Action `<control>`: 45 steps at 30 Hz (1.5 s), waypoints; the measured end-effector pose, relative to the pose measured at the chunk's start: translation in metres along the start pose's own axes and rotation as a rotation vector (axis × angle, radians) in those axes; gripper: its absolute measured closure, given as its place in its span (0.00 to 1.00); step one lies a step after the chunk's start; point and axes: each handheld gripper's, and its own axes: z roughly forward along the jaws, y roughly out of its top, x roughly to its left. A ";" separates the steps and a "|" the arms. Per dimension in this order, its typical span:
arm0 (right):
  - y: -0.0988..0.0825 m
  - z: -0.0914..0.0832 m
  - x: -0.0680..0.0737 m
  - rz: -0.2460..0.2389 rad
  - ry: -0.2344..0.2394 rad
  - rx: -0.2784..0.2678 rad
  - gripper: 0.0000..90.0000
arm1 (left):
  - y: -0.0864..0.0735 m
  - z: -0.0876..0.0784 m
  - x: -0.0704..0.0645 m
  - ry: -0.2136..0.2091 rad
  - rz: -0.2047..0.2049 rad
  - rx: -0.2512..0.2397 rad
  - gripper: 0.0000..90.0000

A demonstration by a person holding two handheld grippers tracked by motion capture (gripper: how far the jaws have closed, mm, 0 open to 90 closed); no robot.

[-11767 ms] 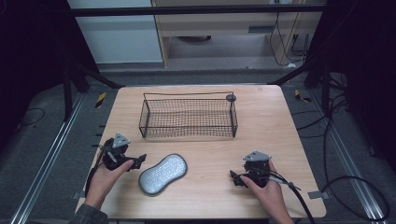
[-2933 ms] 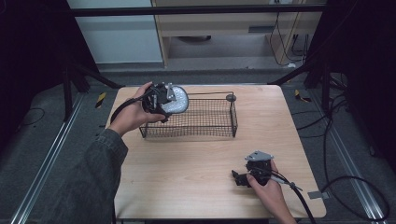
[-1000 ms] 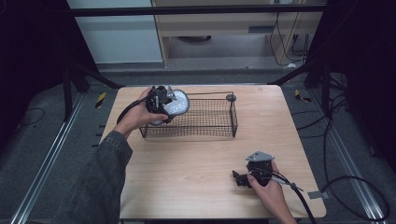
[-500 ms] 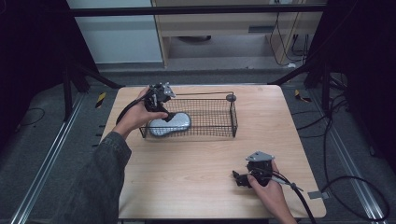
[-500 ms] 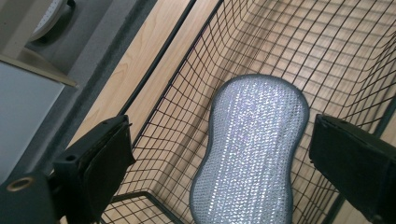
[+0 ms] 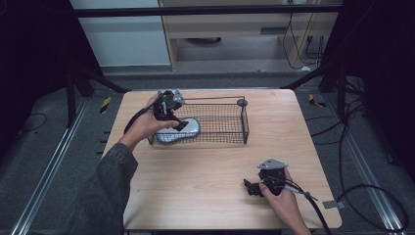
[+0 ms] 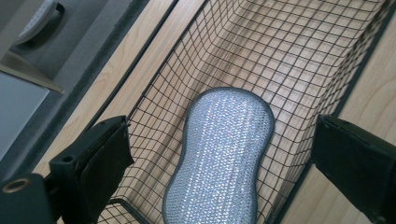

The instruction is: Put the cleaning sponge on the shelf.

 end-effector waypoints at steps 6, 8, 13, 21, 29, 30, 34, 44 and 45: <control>0.000 0.000 0.000 0.000 0.000 0.000 0.00 | 0.000 -0.003 -0.008 -0.004 -0.023 -0.019 0.05; 0.000 0.000 0.000 -0.001 0.000 0.000 0.00 | 0.000 -0.004 -0.010 -0.012 -0.045 -0.025 0.05; 0.000 0.000 0.000 -0.002 0.000 -0.001 0.00 | 0.002 -0.008 -0.016 -0.012 -0.051 -0.030 0.04; 0.000 0.000 0.000 -0.005 0.000 0.000 0.00 | 0.000 -0.015 -0.028 -0.035 -0.084 -0.067 0.04; 0.000 0.000 -0.001 -0.005 0.001 0.001 0.00 | -0.002 -0.020 -0.040 -0.028 -0.094 -0.068 0.03; 0.000 0.000 0.000 -0.005 0.000 0.000 0.00 | -0.003 -0.021 -0.041 -0.024 -0.098 -0.068 0.03; 0.000 0.000 -0.001 -0.005 0.001 0.001 0.00 | -0.005 -0.026 -0.046 -0.012 -0.117 -0.075 0.03; -0.001 -0.001 0.000 -0.001 0.000 0.000 0.00 | -0.023 -0.045 -0.063 0.014 -0.145 -0.098 0.03; -0.001 -0.001 0.000 -0.001 0.000 0.000 0.00 | -0.025 -0.047 -0.065 0.015 -0.150 -0.101 0.03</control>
